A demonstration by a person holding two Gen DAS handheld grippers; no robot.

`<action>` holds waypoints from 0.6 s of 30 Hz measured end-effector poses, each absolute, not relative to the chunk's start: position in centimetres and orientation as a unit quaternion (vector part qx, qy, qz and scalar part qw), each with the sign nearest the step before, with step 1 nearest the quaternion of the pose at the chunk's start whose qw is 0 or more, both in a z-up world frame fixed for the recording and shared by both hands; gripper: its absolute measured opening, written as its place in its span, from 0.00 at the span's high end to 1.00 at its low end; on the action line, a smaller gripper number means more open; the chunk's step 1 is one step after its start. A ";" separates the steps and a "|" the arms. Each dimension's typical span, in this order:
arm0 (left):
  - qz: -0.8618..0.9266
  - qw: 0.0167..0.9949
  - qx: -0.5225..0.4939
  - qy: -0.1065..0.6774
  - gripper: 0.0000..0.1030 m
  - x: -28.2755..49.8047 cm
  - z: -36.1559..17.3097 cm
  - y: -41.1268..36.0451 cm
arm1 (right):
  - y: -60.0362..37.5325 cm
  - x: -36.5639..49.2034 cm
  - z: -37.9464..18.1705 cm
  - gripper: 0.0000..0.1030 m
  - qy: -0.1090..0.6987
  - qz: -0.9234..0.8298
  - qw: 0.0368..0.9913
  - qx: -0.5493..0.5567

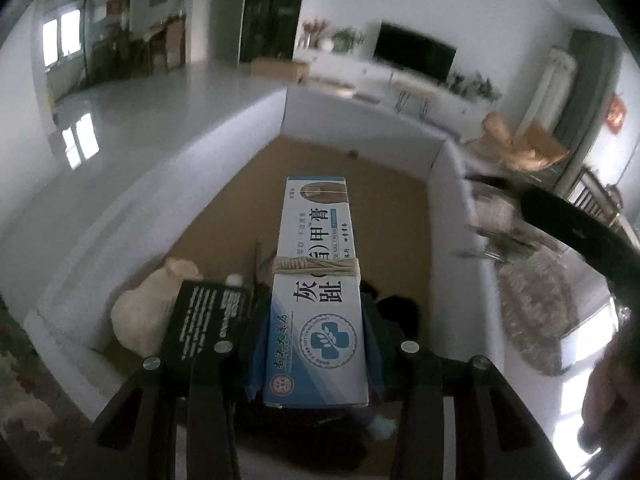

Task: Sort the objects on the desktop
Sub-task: 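Carry ointment box and bow clip into the cardboard bin and open both grippers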

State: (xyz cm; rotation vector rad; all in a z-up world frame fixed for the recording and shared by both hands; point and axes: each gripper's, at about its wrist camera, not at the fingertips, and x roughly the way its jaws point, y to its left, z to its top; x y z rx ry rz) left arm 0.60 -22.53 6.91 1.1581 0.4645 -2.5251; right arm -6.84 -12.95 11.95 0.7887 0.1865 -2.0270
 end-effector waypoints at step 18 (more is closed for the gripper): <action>-0.837 0.333 0.404 0.159 0.03 3.6 8.5 -20.6 | -10.6 -9.3 11.2 0.02 0.074 -0.843 0.398 0.355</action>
